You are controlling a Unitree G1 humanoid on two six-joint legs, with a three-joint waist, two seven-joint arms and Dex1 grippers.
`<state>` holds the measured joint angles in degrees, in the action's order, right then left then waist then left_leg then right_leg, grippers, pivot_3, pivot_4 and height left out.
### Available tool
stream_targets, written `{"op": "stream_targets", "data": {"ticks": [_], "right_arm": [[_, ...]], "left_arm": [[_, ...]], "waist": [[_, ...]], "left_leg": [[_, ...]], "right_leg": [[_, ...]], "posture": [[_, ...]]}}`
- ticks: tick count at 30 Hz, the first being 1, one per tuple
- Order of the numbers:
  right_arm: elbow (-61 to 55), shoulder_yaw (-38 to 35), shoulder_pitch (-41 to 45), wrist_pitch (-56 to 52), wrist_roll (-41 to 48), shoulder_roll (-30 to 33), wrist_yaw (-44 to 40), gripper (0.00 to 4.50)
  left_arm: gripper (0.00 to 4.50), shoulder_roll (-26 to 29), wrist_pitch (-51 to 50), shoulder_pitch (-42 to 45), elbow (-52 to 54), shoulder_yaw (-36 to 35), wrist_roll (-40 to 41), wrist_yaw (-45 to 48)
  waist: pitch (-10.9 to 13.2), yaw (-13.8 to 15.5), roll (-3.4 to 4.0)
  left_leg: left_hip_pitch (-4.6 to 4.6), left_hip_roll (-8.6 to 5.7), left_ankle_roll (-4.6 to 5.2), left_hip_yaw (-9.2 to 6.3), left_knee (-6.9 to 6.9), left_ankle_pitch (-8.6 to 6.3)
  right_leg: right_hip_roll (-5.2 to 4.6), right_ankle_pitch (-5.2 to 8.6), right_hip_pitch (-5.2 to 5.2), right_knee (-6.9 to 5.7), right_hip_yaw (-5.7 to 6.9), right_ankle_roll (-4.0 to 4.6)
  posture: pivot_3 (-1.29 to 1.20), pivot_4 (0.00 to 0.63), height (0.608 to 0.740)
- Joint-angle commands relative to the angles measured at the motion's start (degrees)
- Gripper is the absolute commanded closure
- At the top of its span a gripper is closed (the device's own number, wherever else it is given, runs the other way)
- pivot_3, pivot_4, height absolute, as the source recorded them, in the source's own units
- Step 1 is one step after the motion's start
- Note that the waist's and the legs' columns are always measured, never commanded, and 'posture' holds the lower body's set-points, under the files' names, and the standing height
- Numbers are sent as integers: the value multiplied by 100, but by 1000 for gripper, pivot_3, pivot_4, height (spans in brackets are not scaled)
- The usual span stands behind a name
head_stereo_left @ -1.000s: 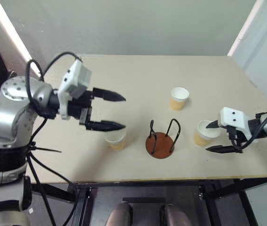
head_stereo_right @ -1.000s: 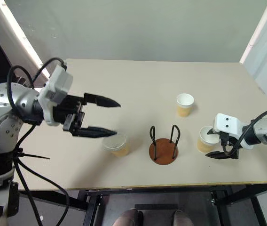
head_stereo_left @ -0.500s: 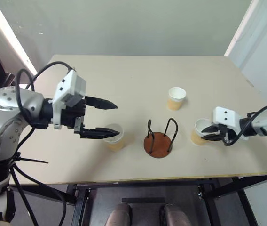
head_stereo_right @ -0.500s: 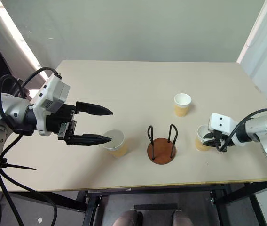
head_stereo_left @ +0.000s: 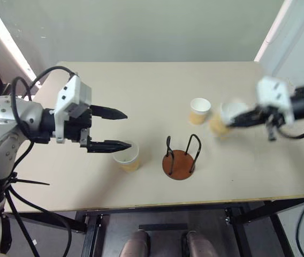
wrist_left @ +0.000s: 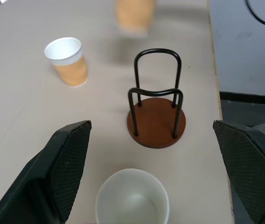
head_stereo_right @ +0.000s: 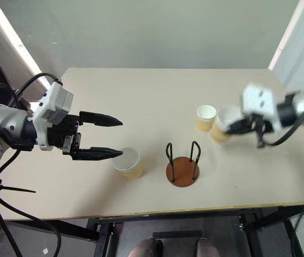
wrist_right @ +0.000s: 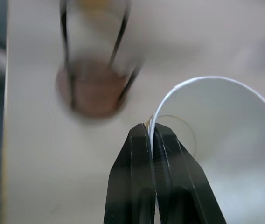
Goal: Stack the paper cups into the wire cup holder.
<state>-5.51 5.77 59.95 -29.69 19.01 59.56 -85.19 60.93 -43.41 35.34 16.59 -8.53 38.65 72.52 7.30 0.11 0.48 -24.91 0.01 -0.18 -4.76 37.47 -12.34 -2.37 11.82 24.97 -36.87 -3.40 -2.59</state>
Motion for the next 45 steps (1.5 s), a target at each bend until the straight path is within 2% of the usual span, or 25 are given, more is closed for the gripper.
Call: {"op": "stream_targets", "data": {"ticks": [1, 5, 12, 19, 25, 28, 33, 36, 39, 42, 45], "right_arm": [[-202, 226, 451, -307, 225, -360, -81, 4409], [-532, 628, 576, -193, 276, -677, -420, 4409], [-544, 1136, 239, 271, -134, -753, -620, 4409], [-625, 1225, 200, 304, -126, -914, -670, 4409], [-661, 1433, 241, 494, -469, -942, -697, 4409], [-658, 1525, 264, 626, -548, -855, -729, 3864], [-268, 1438, 585, 789, -725, -881, -731, 2224], [588, 1369, 930, 1037, -1089, -985, -450, 1206], [2147, 1547, 1329, 1764, -1880, -1336, 389, 155], [3525, 1831, 1552, 2469, -2497, -1618, 662, 68], [4835, 1971, 1774, 3094, -2948, -2037, 1068, 68]], "left_arm": [[0, 67, 161, 43, -26, -100, -1, 23], [0, 31, 195, 31, -10, -37, 9, -11], [0, 54, 138, -149, 149, -122, 70, -112], [0, 80, 121, -279, 300, -141, 56, -285], [0, 55, 141, -237, 299, -83, 73, -376], [0, 48, 139, -217, 304, -68, 97, -388], [0, -10, 183, -139, 228, 33, 12, -481], [0, -238, 428, 128, -97, 172, -423, -928], [0, -559, 651, 509, -580, 452, -1040, -1538], [0, -832, 790, 719, -829, 757, -1507, -1908], [0, -1065, 749, 755, -838, 871, -1628, -2075]], "waist": [[-9, -3, -15], [-7, 4, -12], [-7, 1, -13], [-7, -3, -13], [-7, -3, -13], [-7, -3, -13], [-7, -4, -13], [-7, 5, -13], [-7, 0, -13], [-7, 4, -13], [-7, 7, -12]], "left_leg": [[5, 5, -5, -2, -9, 3], [-2, 6, -23, -12, -34, 14], [-10, 7, -38, -17, -38, 23], [-5, 8, -36, -17, -40, 22], [-4, 8, -34, -20, -39, 21], [-4, 8, -35, -23, -40, 22], [-3, 8, -36, -23, -39, 22], [-3, 7, -35, -27, -39, 26], [2, 6, -36, -39, -37, 32], [2, 4, -37, -51, -38, 42], [-4, 4, -38, -54, -41, 42]], "right_leg": [[1, 8, 1, -3, 3, 13], [2, 15, 18, -10, 17, 26], [2, 17, 28, -9, 17, 29], [2, 17, 29, -17, 17, 28], [2, 7, 28, -19, 20, 43], [2, 3, 28, -20, 24, 48], [2, 1, 28, -21, 24, 51], [2, -1, 27, -23, 25, 55], [2, -10, 23, -21, 27, 68], [1, -32, 27, -17, 27, 62], [1, -40, 32, -16, 29, 50]], "posture": [[0, 150, 740], [0, 150, 740], [0, 150, 740], [0, 150, 740], [0, 150, 740], [0, 150, 740], [0, 150, 740], [0, 150, 740], [0, 150, 740], [0, 150, 740], [0, 150, 740]]}}
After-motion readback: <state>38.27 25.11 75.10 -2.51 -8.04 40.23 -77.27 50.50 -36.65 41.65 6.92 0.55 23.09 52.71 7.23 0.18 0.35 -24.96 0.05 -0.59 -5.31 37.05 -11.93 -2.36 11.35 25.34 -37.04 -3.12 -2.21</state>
